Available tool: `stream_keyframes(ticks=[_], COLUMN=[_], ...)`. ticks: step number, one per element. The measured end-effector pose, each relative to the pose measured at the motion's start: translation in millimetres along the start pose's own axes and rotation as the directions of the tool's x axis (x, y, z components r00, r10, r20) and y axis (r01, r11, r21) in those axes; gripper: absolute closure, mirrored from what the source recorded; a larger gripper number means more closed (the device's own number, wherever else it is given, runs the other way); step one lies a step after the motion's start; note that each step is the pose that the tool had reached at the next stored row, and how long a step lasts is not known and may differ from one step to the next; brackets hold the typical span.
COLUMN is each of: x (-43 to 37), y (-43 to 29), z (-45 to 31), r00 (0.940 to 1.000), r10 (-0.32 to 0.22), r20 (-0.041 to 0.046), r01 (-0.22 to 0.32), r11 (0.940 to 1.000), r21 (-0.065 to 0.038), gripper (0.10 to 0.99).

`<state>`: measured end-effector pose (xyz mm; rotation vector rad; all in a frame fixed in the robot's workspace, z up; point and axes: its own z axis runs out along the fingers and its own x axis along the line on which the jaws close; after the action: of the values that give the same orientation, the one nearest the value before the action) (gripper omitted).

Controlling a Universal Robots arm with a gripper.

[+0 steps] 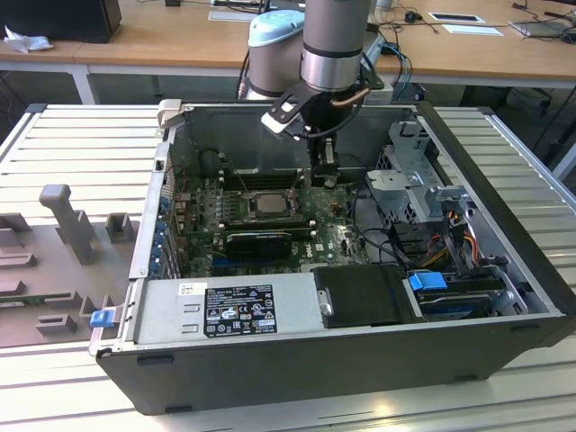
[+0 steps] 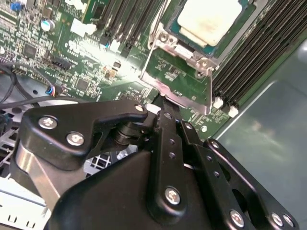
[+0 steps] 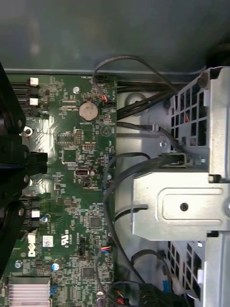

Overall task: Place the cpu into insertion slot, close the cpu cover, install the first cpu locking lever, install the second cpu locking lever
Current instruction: 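Close the cpu cover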

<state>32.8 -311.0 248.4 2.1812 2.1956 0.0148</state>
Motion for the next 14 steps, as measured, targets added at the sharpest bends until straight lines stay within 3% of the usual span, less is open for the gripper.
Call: stream_keyframes(ticks=[14], x=[0.1], y=[-12.7], z=[-0.5], r00=[1.0], r10=[0.0], r20=[0.0], r01=[0.0], r11=[1.0], r21=[0.0], gripper=[0.98])
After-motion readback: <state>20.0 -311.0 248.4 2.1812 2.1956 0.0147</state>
